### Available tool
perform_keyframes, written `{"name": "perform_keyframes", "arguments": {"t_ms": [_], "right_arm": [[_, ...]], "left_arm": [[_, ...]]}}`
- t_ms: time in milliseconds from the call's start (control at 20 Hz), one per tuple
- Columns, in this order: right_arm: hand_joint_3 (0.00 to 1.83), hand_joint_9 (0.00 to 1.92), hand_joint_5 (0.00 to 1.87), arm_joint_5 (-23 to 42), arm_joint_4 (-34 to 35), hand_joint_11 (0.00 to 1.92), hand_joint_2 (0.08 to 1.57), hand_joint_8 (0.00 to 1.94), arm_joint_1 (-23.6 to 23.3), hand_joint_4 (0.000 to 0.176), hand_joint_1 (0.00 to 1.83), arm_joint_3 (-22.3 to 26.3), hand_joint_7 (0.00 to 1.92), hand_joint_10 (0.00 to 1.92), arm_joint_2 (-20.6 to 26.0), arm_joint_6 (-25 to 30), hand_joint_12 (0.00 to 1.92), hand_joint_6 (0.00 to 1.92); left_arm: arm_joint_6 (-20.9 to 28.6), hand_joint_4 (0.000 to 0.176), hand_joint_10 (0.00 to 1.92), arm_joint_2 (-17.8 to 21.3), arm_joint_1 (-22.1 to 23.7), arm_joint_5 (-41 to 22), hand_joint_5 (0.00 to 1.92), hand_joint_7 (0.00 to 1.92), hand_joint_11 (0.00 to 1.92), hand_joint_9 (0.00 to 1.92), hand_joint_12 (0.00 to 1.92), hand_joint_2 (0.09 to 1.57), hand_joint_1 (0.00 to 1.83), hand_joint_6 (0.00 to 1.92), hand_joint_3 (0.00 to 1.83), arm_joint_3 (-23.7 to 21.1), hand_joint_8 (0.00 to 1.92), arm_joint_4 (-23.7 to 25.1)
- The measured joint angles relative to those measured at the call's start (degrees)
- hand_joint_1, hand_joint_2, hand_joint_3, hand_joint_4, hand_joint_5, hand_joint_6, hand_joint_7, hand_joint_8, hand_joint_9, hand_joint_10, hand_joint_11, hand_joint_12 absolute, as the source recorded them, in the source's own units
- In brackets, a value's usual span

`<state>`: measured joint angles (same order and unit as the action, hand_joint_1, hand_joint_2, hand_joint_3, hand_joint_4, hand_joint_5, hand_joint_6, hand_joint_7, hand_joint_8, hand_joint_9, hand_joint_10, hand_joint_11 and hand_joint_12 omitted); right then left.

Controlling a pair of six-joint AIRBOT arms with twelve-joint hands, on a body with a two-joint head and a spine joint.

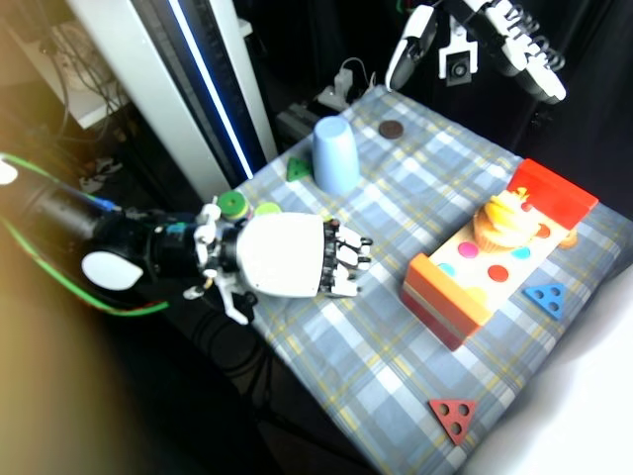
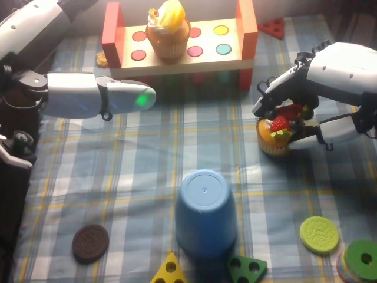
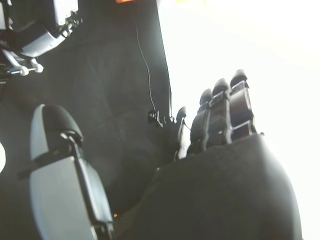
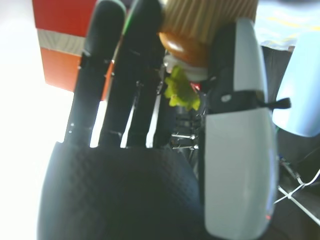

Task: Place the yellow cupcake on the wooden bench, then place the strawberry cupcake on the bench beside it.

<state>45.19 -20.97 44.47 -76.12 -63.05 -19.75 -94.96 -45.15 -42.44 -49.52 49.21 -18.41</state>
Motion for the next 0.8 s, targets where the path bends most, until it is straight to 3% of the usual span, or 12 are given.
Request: {"name": "perform_keyframes", "arguments": {"t_ms": [100,150,200,250,300,350,450,500,650,700,750,800], "right_arm": [[0.00,0.93,1.04,5.18,-0.07,0.57,1.11,1.14,-3.13,0.000,1.23,0.68,0.96,0.62,2.08,0.13,1.28,0.76],[0.01,0.85,1.11,6.82,0.09,0.36,1.10,1.22,-4.57,0.000,1.26,0.68,0.97,0.80,2.58,0.11,1.34,0.55],[0.01,0.85,1.12,8.57,0.24,0.42,1.10,1.22,-6.32,0.000,1.27,0.66,0.99,0.99,2.89,0.11,1.48,0.48],[0.00,0.97,1.07,9.99,0.11,0.74,1.07,0.95,-8.31,0.000,1.26,0.46,1.10,0.95,2.97,0.09,1.42,0.68],[0.00,1.03,1.03,10.88,-0.63,0.86,1.06,0.64,-10.38,0.000,1.36,0.11,1.18,1.14,2.84,-0.02,1.32,0.72],[0.01,1.01,1.07,11.13,-1.81,0.87,1.06,0.80,-11.96,0.000,1.28,-0.66,1.15,0.99,2.56,-0.22,1.29,0.72],[0.00,0.99,1.03,9.22,-2.47,0.85,1.07,0.86,-15.39,0.000,1.38,-3.45,1.06,1.13,0.26,-0.55,1.15,0.75],[0.00,0.99,1.07,5.31,-4.00,0.84,1.08,0.91,-18.75,0.000,1.27,-5.42,1.07,0.96,-1.73,-0.74,1.30,0.76],[0.00,1.14,1.15,-1.90,-8.52,0.95,1.03,0.63,-23.47,0.000,1.27,-9.16,1.24,1.00,-6.25,-0.70,1.56,0.63],[0.00,1.11,1.18,-4.02,-9.57,0.77,1.01,0.47,-23.93,0.026,1.27,-10.14,1.29,0.75,-7.54,-0.68,1.39,0.64],[0.00,1.19,1.22,-6.16,-10.91,0.81,1.00,0.44,-24.28,0.025,1.27,-11.10,1.32,0.61,-8.81,-0.61,1.32,0.56],[0.00,1.18,1.23,-9.60,-12.13,0.76,1.00,0.41,-24.30,0.024,1.27,-12.52,1.33,0.70,-10.64,-0.55,1.41,0.54]], "left_arm": [[0.33,0.176,0.00,0.28,-0.13,-0.26,0.00,0.00,0.00,0.00,0.00,0.81,0.82,0.00,0.00,0.00,0.00,-0.17],[0.39,0.176,0.00,0.33,-0.31,-0.44,0.00,0.00,0.00,0.00,0.00,0.81,0.82,0.00,0.00,0.00,0.00,-0.28],[0.48,0.176,0.00,0.33,-0.66,-0.70,0.00,0.00,0.00,0.00,0.00,0.80,0.81,0.00,0.00,0.00,0.00,-0.44],[0.50,0.176,0.00,0.33,-0.85,-0.52,0.00,0.00,0.00,0.00,0.00,0.80,0.83,0.00,0.00,0.00,0.00,-0.63],[0.52,0.176,0.00,0.33,-0.85,-0.37,0.00,0.00,0.00,0.00,0.00,0.79,0.86,0.00,0.00,0.00,0.00,-0.59],[0.52,0.176,0.00,0.33,-0.83,-0.39,0.00,0.00,0.00,0.00,0.00,0.79,0.86,0.00,0.00,0.00,0.00,-0.55],[0.50,0.176,0.00,0.33,-0.90,-0.42,0.00,0.00,0.00,0.00,0.00,0.79,0.88,0.00,0.00,0.00,0.00,-0.81],[0.52,0.176,0.00,0.33,-0.90,-0.33,0.00,0.00,0.00,0.00,0.00,0.78,0.87,0.00,0.00,0.00,0.00,-0.48],[0.55,0.176,0.00,0.33,-0.90,-0.17,0.00,0.00,0.00,0.00,0.00,0.78,0.87,0.00,0.00,0.02,0.00,-0.63],[0.55,0.176,0.00,0.31,-0.90,-0.09,0.00,0.00,0.00,0.00,0.00,0.78,0.87,0.00,0.00,0.07,0.00,-0.57],[0.55,0.176,0.00,0.26,-0.87,0.04,0.00,0.00,0.00,0.00,0.00,0.79,0.86,0.00,0.00,0.24,0.00,-0.42],[0.57,0.176,0.00,0.09,-0.81,0.28,0.00,0.00,0.00,0.00,0.00,0.79,0.84,0.00,0.00,0.42,0.00,-0.57]]}}
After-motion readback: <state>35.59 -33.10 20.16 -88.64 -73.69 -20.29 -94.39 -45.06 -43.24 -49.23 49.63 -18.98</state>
